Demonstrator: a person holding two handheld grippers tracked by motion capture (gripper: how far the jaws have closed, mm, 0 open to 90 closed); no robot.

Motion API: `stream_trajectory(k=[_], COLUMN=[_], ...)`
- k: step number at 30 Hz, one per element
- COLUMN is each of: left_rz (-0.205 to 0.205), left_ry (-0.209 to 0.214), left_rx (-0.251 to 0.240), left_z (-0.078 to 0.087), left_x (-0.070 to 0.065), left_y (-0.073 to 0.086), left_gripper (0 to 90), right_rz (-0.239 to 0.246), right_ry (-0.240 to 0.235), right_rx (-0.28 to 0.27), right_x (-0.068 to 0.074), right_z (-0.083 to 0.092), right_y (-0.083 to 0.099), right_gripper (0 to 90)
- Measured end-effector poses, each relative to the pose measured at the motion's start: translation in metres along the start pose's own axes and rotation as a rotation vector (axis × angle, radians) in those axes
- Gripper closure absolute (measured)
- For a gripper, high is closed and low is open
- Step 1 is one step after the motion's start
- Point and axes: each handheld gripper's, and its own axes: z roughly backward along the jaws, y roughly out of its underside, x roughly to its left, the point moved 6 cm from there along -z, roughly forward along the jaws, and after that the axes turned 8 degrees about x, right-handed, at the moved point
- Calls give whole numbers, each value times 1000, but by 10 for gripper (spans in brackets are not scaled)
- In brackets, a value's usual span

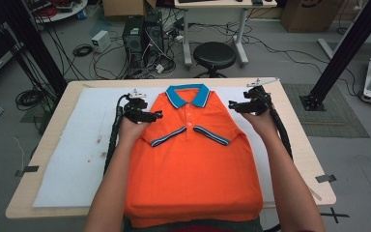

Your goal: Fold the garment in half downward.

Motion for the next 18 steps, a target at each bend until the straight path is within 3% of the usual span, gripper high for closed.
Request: stream_trajectory(k=[8,11,18], left_rz=[38,51,55], left_ry=[-17,-33,-31], left_rx=[43,59,87], left_z=[-15,-16,-23], left_x=[12,18,19], left_y=[8,12,18], left_gripper=[207,207,207], right_rz=[3,3,-41], right_ry=[-7,12,-1], right_rx=[83,129,185], right_x=[5,3,-1], right_z=[-30,-45,-69], right_y=[4,10,22], right_gripper=[202,202,204])
